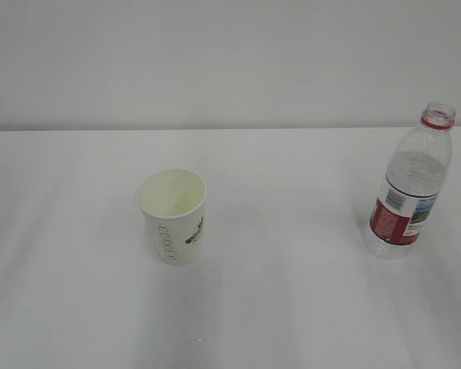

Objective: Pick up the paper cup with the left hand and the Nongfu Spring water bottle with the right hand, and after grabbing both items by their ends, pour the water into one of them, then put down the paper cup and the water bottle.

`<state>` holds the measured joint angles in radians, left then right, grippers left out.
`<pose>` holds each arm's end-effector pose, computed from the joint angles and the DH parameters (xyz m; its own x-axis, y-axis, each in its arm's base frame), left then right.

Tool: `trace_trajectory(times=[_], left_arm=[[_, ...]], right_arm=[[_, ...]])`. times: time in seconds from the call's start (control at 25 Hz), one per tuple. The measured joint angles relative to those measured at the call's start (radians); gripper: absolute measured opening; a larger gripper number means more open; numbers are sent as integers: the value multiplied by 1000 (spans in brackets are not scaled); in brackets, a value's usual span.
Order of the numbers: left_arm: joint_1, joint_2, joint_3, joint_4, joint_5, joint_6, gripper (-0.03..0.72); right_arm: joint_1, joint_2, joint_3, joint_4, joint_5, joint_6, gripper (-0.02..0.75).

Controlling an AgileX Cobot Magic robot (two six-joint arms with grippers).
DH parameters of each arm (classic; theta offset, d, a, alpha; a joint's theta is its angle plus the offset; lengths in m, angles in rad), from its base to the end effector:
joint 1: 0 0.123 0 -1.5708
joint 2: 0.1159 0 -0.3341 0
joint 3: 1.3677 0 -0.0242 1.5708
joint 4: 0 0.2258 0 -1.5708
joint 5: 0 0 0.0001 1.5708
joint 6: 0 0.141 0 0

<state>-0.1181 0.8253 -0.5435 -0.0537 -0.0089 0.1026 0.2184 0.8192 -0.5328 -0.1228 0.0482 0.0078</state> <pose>0.1669 -0.0197 0.3470 -0.1774 0.0703 -0.9816 0.1262 0.9908 0.0481 0.1607 0.0348 0.3363 -0.2130 -0.1647 -0.9631 -0.2370 0.9650 -0.1126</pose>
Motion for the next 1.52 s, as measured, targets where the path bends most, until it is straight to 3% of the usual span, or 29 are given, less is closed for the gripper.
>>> trace_trajectory(times=[0.52, 0.72, 1.12, 1.52], left_arm=[[0, 260, 0, -18, -121, 0, 638], [-8, 345, 71, -33, -242, 0, 625], [-143, 420, 316, -47, -560, 0, 605], [-175, 512, 361, -24, -622, -52, 588]], right_arm=[[0, 171, 91, 30, -198, -1, 591], [0, 182, 144, 36, -221, -1, 590], [0, 184, 244, 44, -274, -1, 590], [0, 252, 396, 61, -526, -1, 590]])
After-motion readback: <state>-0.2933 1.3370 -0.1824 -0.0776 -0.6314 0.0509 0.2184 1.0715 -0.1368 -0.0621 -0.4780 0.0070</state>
